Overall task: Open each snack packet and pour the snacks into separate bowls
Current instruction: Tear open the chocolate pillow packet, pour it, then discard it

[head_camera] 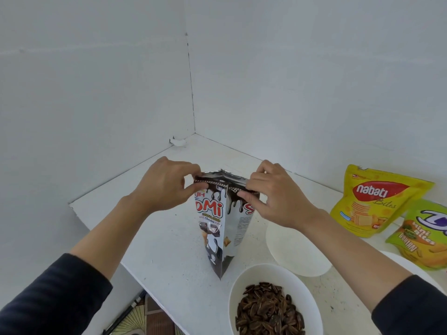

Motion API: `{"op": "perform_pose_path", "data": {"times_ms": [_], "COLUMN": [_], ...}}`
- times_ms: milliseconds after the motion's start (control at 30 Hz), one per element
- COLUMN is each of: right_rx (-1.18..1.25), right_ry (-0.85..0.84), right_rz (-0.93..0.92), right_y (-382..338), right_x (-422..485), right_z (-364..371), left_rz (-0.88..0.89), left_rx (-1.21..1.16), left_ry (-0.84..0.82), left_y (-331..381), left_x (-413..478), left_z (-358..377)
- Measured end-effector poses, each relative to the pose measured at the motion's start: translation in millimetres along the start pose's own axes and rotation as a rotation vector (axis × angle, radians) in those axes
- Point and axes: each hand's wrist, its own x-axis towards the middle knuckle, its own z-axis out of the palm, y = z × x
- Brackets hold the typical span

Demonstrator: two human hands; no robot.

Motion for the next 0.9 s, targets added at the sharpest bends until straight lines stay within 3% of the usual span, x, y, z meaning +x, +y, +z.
{"op": "perform_pose_path", "data": {"times_ms": [233,367,767,900], "right_rx": [-0.042,-0.050,0.206,0.238], "right_ry": [-0.006,-0.002,0.244,0.275], "right_rz": [-0.134,-0.176,0.266,0.287], "right_y": [-8.0,-15.7,-20.9,-17.9], "right_x": [2.2,6.7,39.0,44.3], "right_z": [0.6,6.3,-7.8,-12.0], "left_rz": [-0.048,-0.166,-0.273,-0.262], "left_rx": [-0.313,-0.501,-0.817,-0.782], "left_ry": [-0.074,-0.062,-0.338,-0.287], "left_y": [18.0,26.5,27.6,32.5], "left_x": [2.0,2.6,-33.8,-35.1], "left_z": [3.5,1.7,16.1,19.7]}}
